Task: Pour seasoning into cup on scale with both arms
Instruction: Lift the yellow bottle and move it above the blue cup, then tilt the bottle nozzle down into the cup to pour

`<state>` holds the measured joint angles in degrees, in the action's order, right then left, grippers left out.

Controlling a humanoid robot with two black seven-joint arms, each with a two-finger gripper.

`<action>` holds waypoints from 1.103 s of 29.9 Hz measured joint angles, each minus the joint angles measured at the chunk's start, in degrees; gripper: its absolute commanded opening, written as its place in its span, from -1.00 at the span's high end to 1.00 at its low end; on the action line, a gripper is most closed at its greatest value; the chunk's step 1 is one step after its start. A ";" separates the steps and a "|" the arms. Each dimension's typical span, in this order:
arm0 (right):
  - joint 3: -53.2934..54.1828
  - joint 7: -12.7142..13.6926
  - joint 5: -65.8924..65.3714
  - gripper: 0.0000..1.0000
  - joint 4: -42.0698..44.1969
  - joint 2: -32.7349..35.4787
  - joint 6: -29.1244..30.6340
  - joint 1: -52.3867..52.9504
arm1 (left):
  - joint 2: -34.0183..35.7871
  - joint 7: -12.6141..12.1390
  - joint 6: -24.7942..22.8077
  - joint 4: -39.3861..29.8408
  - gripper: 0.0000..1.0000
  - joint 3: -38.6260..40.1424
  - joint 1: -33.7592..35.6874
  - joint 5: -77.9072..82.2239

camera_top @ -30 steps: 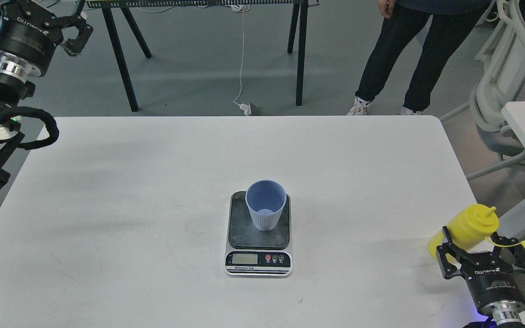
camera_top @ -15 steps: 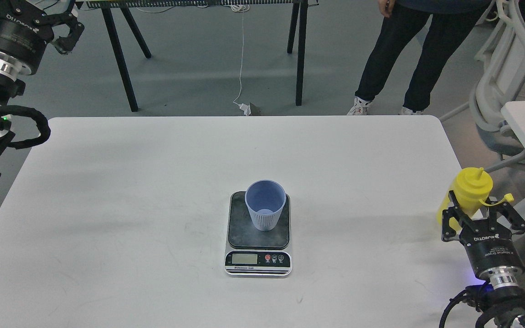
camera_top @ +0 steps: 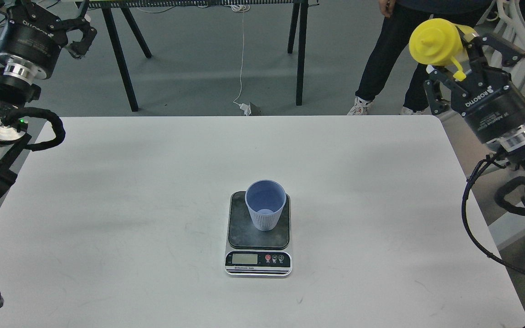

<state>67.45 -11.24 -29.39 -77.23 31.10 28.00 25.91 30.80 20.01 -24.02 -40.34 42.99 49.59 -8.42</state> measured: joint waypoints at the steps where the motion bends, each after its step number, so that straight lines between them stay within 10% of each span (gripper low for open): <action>1: -1.58 0.00 -2.62 0.44 -0.28 0.02 -0.08 1.78 | -0.60 -0.05 0.02 0.97 -0.99 0.00 -0.01 -0.03; 18: -41.94 -0.52 -36.49 0.45 -0.13 -1.65 -11.94 34.21 | -4.05 -0.33 -3.98 6.37 -0.99 0.00 -2.89 -5.36; 33: -54.14 -0.57 -70.78 0.49 -0.23 -7.20 -18.82 34.32 | -3.67 -0.37 -3.98 6.33 -0.99 -0.20 -2.76 -5.20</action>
<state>13.31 -11.82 -100.17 -77.46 23.91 9.18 60.23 27.13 19.64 -28.00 -34.01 42.79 46.83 -13.62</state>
